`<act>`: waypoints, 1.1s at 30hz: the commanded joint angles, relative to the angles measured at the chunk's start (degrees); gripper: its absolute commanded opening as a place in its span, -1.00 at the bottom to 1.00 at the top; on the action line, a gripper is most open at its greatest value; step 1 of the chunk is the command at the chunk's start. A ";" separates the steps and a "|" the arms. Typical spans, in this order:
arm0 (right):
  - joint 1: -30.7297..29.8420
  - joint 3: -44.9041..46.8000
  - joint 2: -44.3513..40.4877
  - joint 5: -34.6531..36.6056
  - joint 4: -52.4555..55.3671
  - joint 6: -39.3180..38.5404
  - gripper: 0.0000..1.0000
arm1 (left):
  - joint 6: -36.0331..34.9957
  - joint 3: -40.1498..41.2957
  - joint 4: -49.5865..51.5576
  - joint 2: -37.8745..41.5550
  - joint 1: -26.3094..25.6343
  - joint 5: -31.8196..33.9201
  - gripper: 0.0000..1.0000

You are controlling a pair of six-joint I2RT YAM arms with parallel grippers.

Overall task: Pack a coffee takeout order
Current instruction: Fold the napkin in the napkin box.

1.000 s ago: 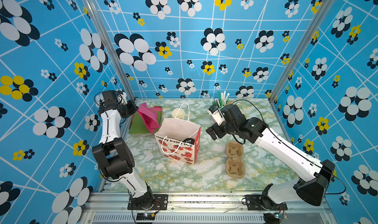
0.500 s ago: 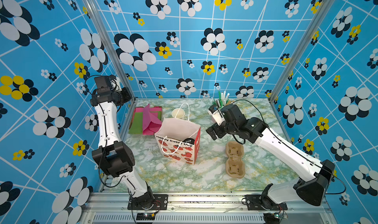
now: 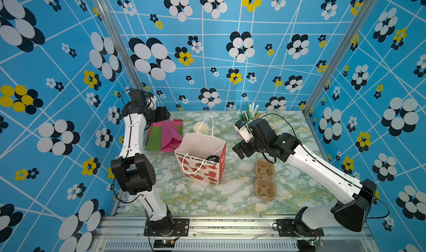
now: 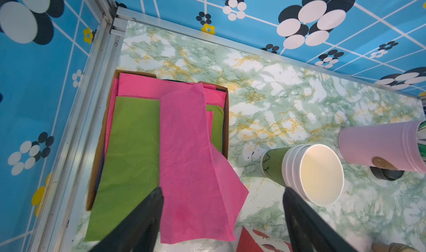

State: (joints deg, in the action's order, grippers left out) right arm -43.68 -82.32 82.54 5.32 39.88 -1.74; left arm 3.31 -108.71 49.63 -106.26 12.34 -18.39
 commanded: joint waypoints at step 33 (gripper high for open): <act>0.53 -0.91 -0.61 0.65 0.86 -0.74 0.98 | -6.88 -26.09 15.87 -8.30 0.55 19.45 -1.00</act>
State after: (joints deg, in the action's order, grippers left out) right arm -43.68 -82.32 82.54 5.69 40.10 -1.98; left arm -0.25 -128.77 60.34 -118.69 13.28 -2.15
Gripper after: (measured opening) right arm 0.991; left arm 0.050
